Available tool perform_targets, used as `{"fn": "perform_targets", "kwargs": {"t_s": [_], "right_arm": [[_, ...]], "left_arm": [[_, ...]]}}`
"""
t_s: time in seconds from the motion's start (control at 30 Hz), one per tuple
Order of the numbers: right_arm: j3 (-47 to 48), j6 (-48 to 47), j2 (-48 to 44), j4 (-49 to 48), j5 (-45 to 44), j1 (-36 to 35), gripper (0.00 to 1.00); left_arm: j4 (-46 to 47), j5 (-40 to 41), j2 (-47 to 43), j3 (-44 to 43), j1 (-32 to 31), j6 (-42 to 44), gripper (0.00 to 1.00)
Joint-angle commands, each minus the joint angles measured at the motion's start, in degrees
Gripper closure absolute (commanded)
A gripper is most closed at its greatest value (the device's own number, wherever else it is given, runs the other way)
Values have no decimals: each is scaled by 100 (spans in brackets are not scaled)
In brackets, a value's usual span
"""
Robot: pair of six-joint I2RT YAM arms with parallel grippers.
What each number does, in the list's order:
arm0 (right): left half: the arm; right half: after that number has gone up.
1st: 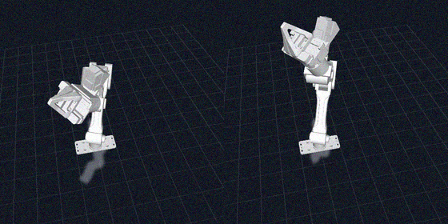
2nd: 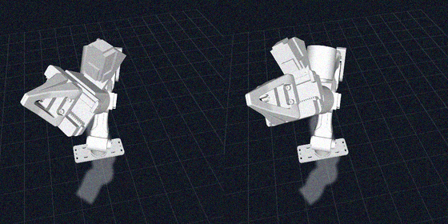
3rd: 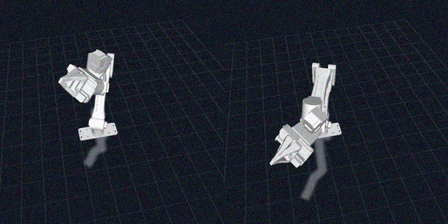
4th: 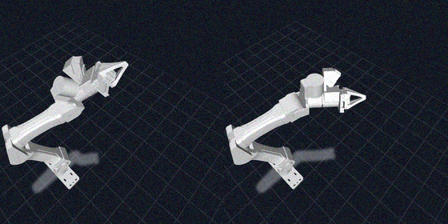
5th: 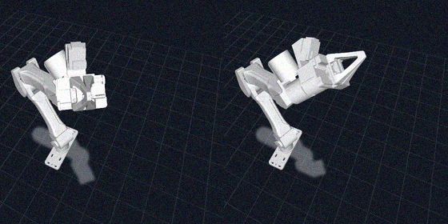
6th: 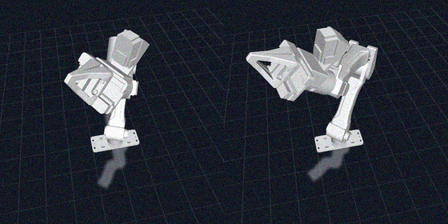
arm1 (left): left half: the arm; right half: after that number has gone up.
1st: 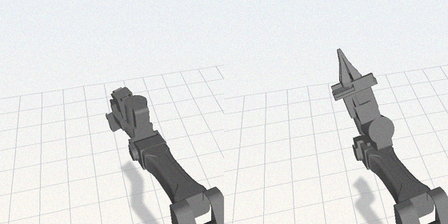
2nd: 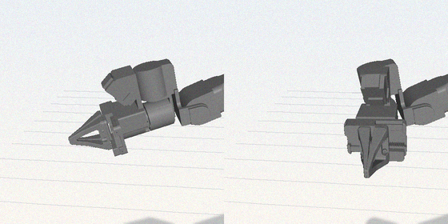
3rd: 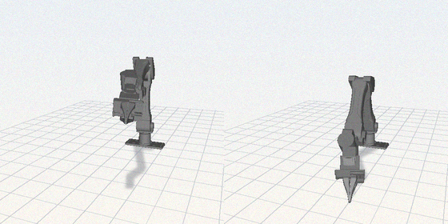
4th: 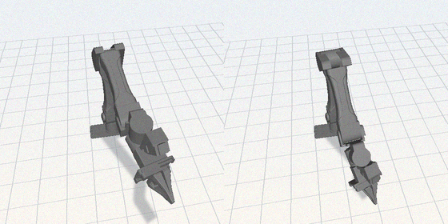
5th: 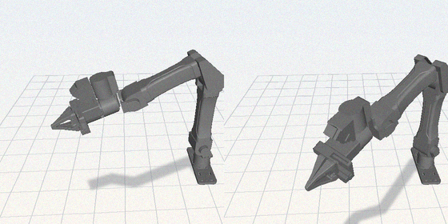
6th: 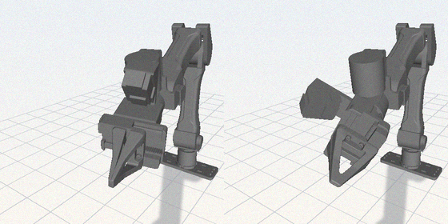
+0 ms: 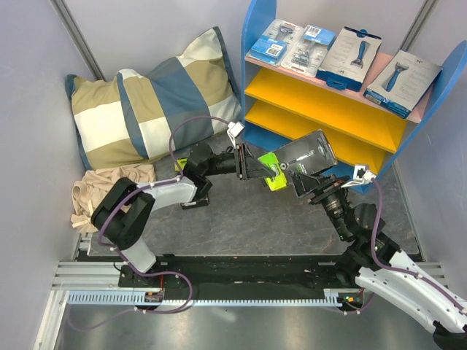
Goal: Place and organize the shaving razors onto the shelf
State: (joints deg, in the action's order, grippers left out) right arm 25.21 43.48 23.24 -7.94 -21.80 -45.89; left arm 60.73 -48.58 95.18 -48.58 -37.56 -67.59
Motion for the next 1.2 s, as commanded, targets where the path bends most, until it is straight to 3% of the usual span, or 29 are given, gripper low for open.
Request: {"fn": "perform_targets", "kwargs": {"t_s": [0.0,0.63,1.0,1.17], "right_arm": [[397,-147,-171,-243,-96,-17,5],[546,-393,-769,381,-333,-17,2],[678,-446,-1068,733,-404,-17,2],[704,-429,-1199,988,-465,-25,2]], "left_arm": [[-851,296,-342,-486,328,641,98],[-1353,164,150,-1795,970,370,98],[-1432,445,897,-2875,1084,-96,98],[-1713,928,1134,-3210,1084,-149,98]]}}
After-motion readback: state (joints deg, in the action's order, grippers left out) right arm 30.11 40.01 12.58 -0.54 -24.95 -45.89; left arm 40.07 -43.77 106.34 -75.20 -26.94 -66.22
